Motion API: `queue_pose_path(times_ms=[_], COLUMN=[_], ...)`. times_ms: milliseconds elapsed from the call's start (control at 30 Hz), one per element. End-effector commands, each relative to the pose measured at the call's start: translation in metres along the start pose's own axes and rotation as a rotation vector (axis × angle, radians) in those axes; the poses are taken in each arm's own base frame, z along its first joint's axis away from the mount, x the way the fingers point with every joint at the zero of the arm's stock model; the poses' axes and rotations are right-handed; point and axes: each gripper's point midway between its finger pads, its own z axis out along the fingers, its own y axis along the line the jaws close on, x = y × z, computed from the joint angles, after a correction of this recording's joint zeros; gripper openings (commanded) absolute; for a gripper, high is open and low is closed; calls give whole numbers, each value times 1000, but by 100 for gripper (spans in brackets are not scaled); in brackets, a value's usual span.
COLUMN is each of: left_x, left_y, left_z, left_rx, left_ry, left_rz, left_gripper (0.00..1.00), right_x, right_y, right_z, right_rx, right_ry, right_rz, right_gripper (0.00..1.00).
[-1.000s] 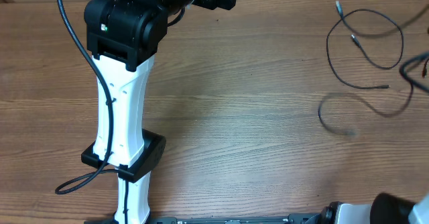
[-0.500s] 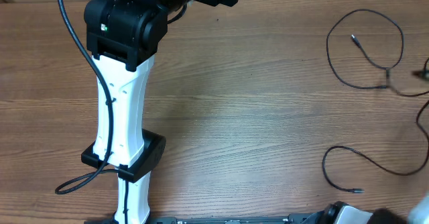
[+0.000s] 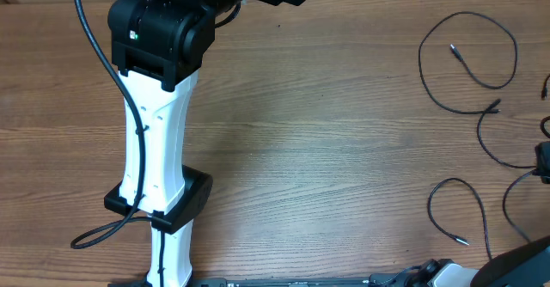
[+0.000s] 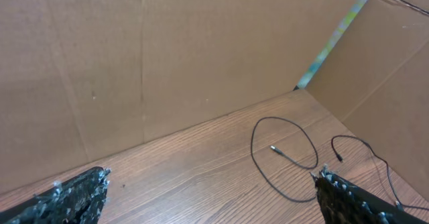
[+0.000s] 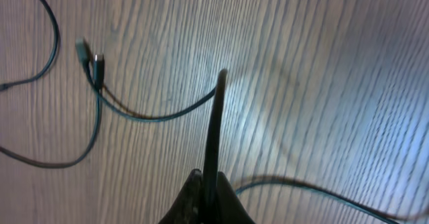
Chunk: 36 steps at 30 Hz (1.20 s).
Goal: Untangle cables
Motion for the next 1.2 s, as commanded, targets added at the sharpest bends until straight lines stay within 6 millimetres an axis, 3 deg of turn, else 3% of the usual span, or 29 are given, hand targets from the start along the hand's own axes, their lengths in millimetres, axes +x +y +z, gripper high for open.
queue_pose_path(times_ms=[0, 200, 533, 667, 833, 1167], left_x=[-4, -5, -2, 1, 9, 22], left_y=[-6, -6, -6, -5, -4, -2], left_z=[-6, -6, -6, -6, -6, -7], left_rx=[18, 17, 15, 13, 7, -2], left_ry=[-15, -15, -5, 9, 38, 90], left_rz=[-5, -4, -6, -10, -17, -29], left_gripper=[100, 100, 100, 100, 100, 100], right_x=[-1, 5, 51, 68, 102, 106], right_y=[6, 25, 47, 47, 71, 69], right_z=[-20, -58, -118, -121, -128, -105], right_rx=[-49, -165, -406, -434, -501, -406], right_ry=[-44, -58, -55, -4, 36, 94], right_rz=[49, -117, -388, -426, -615, -616], right_gripper=[4, 4, 4, 4, 4, 4])
